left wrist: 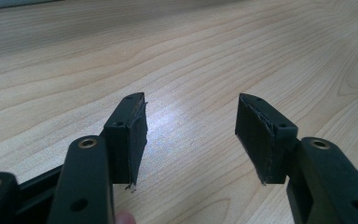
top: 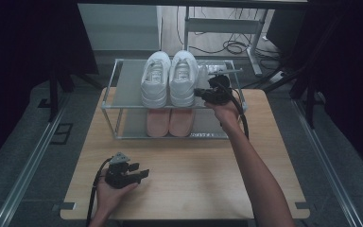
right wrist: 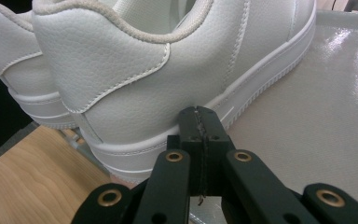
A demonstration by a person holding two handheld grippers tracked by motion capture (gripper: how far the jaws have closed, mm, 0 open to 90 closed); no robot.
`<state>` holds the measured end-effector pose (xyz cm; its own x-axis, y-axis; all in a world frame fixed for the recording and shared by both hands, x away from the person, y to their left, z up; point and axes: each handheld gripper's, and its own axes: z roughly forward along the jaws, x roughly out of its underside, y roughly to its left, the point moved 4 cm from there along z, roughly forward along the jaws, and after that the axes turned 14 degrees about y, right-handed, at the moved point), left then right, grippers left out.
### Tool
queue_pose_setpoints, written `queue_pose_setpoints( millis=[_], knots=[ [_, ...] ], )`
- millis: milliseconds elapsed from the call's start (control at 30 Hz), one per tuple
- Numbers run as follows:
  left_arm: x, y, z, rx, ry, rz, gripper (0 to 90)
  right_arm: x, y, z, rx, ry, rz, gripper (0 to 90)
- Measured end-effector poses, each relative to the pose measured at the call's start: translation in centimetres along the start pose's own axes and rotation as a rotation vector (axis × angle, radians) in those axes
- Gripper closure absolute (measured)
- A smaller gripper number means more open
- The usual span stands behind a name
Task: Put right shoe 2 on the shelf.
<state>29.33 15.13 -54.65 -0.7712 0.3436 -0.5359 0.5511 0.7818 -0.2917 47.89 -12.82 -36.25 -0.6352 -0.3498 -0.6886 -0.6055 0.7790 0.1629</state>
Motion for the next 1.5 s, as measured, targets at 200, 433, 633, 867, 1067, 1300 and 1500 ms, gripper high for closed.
queue_pose_setpoints(
  millis=[200,433,633,867,1067,1300,1500],
  knots=[
    [0.0,0.0,0.2,-0.001,0.006,0.004,44.1,0.0,0.6,0.2,-0.005,0.001,-0.005,90.0],
    [0.0,0.1,-0.1,0.001,-0.001,0.001,44.0,0.2,0.5,0.1,0.012,-0.002,-0.010,89.9],
    [0.0,0.2,-0.1,0.005,0.000,-0.001,44.0,0.7,0.1,-0.8,-0.004,-0.029,0.003,88.7],
    [0.2,0.8,0.0,0.008,-0.002,-0.030,44.0,1.4,-0.3,-1.8,-0.034,-0.066,-0.003,87.6],
    [0.2,1.2,0.0,0.006,-0.009,-0.045,44.0,2.3,-0.7,-2.3,-0.041,-0.081,-0.025,84.2],
    [0.4,1.4,0.1,0.002,0.005,-0.044,43.8,4.3,-1.0,-2.9,-0.042,-0.092,-0.063,69.7],
    [0.6,1.3,-0.2,0.000,-0.001,-0.041,43.5,6.6,-1.2,-4.0,-0.050,-0.116,-0.087,59.1]
  ],
)
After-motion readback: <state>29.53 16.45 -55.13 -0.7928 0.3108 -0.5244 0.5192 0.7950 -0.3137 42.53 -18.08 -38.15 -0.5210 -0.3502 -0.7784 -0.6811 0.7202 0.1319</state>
